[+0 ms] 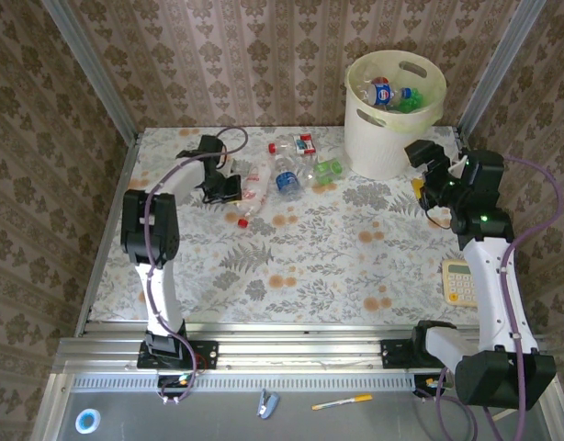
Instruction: Throw the plastic bottles in the bin
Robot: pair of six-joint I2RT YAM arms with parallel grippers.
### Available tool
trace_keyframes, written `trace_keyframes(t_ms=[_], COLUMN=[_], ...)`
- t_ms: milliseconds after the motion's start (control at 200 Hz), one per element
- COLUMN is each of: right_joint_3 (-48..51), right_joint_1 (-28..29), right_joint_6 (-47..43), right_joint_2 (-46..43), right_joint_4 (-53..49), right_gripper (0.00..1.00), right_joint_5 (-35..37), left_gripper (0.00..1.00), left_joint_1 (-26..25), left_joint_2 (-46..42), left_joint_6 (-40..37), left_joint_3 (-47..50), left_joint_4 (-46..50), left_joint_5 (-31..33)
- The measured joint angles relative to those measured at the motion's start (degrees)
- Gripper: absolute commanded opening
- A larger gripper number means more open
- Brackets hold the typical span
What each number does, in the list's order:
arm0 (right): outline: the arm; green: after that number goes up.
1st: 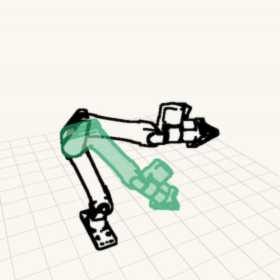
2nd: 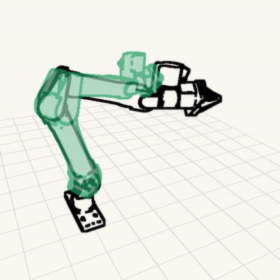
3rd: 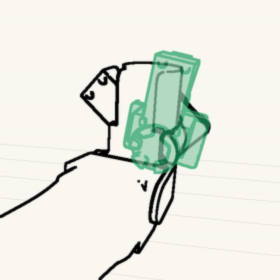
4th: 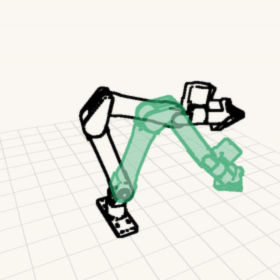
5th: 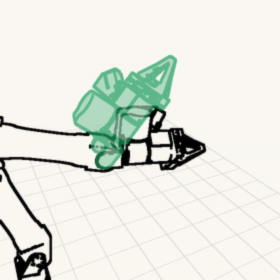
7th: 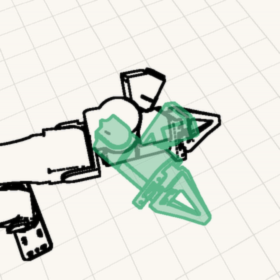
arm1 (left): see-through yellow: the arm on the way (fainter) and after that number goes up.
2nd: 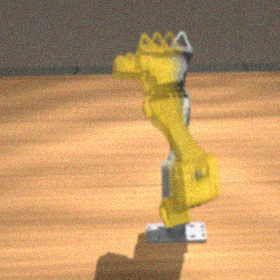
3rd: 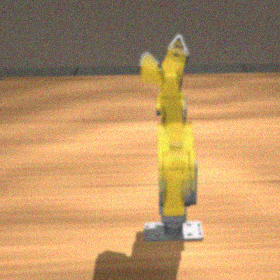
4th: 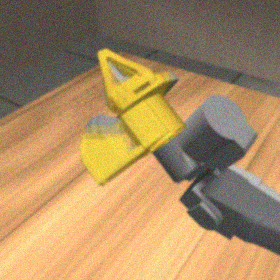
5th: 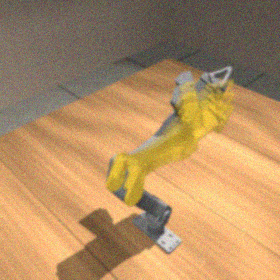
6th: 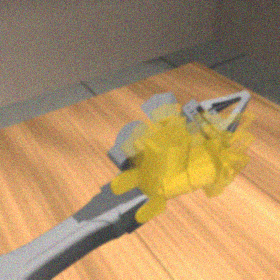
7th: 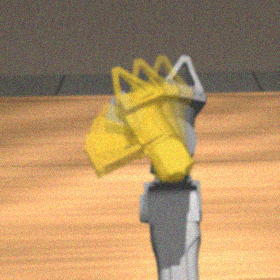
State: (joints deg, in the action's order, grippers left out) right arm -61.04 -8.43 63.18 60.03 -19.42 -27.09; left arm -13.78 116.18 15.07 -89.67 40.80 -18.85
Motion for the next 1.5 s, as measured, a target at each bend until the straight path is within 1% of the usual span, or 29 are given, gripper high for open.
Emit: trace_keyframes(t_ms=[160,315,360,380,410,460,485,515,520,525,545,620,630,665,720,820,1085,1220,1320,1395,1455,1500], right_joint_3=[1.0,2.3,2.7,2.8,2.9,3.0,3.0,3.0,3.0,3.0,3.0,3.0,2.9,2.8,2.6,1.7,0.9,0.9,0.9,0.9,0.9,0.8], right_joint_1=[3.3,9.3,11.4,12.5,13.9,16.0,17.1,18.2,18.5,18.6,19.4,21.4,21.6,22.3,23.1,23.7,23.9,23.9,23.9,23.9,23.9,23.9], right_joint_6=[0.0,0.0,0.0,0.0,0.0,0.0,0.0,-0.1,-0.1,-0.1,-0.2,-0.7,-0.8,-1.2,-1.7,-2.1,-3.0,-3.1,-3.1,-3.1,-3.1,-3.2], right_joint_2=[0.1,1.9,2.9,3.6,4.7,6.6,7.7,8.8,9.1,9.2,10.0,12.1,12.3,13.0,13.7,14.0,14.0,14.0,14.0,14.0,14.0,14.1], right_joint_4=[0.1,2.0,2.7,2.9,3.2,3.5,3.6,3.8,3.8,3.8,3.8,3.8,3.8,3.8,3.6,3.4,3.4,3.3,3.3,3.3,3.3,3.3], right_gripper=[1.0,1.0,1.0,1.0,1.0,1.0,1.0,1.0,1.0,1.0,1.0,1.0,1.0,1.0,1.0,1.0,1.0,1.0,1.0,1.0,1.0,1.0], right_joint_5=[0.0,0.7,0.9,0.9,0.9,0.9,0.9,0.9,0.9,0.9,0.9,0.9,0.9,0.9,0.9,0.9,0.9,0.9,0.9,0.9,0.9,0.9], left_gripper=[0.01,0.01,0.03,0.05,0.13,0.2,0.27,0.39,0.39,0.42,0.47,0.6,0.62,0.68,0.73,0.82,0.83,0.8,0.72,0.63,0.57,0.51], left_joint_1=[0.0,0.0,0.0,0.0,0.1,0.2,0.3,0.5,0.6,0.7,0.9,2.2,2.4,2.9,3.6,3.8,3.3,3.0,2.1,1.0,0.4,-0.2], left_joint_2=[-7.1,-12.3,-13.3,-13.7,-14.2,-14.7,-14.8,-14.9,-14.9,-14.9,-14.9,-14.9,-14.9,-14.9,-14.8,-13.6,-6.7,-4.0,-2.1,-0.7,-0.2,-0.2], left_joint_6=[-3.2,-4.8,-4.9,-4.9,-4.9,-5.0,-4.8,-4.5,-4.6,-4.7,-4.5,-3.8,-4.1,-3.9,-3.4,-3.5,-3.8,-3.8,-3.8,-3.8,-3.6,-3.5], left_joint_3=[6.1,10.6,11.5,11.9,12.3,12.8,13.0,13.2,13.2,13.2,13.4,13.7,13.7,13.7,13.6,13.4,11.1,9.5,8.2,7.6,7.3,7.0], left_joint_4=[-2.1,-4.6,-5.1,-5.2,-5.4,-5.5,-5.6,-5.7,-5.7,-5.7,-5.7,-5.6,-5.6,-5.5,-5.1,-4.8,-3.2,-2.8,-2.6,-2.5,-2.5,-2.5], left_joint_5=[-0.9,-3.0,-3.5,-3.7,-3.7,-3.6,-3.6,-3.5,-3.5,-3.5,-3.4,-3.0,-2.9,-2.7,-2.1,-1.7,-0.7,-0.3,0.2,0.3,0.0,0.3])
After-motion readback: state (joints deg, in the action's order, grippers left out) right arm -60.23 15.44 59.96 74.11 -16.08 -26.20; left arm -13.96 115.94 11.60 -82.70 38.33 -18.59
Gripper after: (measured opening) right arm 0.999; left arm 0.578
